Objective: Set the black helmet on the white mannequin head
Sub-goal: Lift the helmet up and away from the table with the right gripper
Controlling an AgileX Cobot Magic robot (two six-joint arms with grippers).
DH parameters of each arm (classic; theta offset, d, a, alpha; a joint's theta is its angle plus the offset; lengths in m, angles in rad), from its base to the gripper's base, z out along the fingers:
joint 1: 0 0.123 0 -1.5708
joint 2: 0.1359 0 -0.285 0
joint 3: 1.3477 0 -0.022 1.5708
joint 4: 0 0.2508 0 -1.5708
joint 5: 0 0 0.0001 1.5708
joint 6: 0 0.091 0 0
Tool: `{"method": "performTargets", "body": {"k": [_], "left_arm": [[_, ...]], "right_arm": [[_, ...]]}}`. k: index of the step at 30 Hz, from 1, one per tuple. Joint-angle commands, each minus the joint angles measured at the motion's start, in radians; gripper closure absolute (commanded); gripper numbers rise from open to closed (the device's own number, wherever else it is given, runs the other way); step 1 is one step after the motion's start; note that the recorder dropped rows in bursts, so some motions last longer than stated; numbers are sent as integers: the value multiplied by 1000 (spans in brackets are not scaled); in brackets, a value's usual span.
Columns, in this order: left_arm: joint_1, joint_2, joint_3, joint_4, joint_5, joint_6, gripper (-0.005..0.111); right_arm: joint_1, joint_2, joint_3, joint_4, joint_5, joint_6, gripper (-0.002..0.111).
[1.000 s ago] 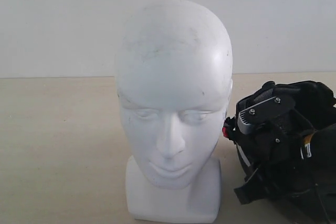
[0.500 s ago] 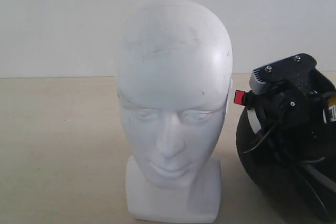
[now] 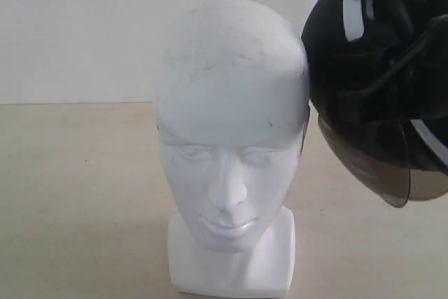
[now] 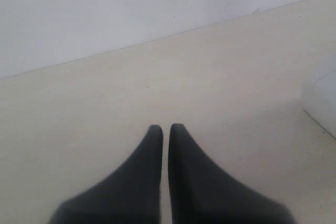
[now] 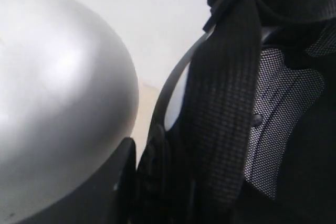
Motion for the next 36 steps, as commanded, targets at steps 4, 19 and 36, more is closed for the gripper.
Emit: {"method": "performTargets", "body": {"k": [4,19,36], "left_arm": [[3,-3,2,2,1,-2,102],[3,-3,2,2,1,-2,102],[3,-3,2,2,1,-2,102]], "right_arm": [[-1,-143,131,137,-459,-316,108],[-1,-175,312,475,-879,-501,108],[-1,-173,191,9,-1193,229,108]]}}
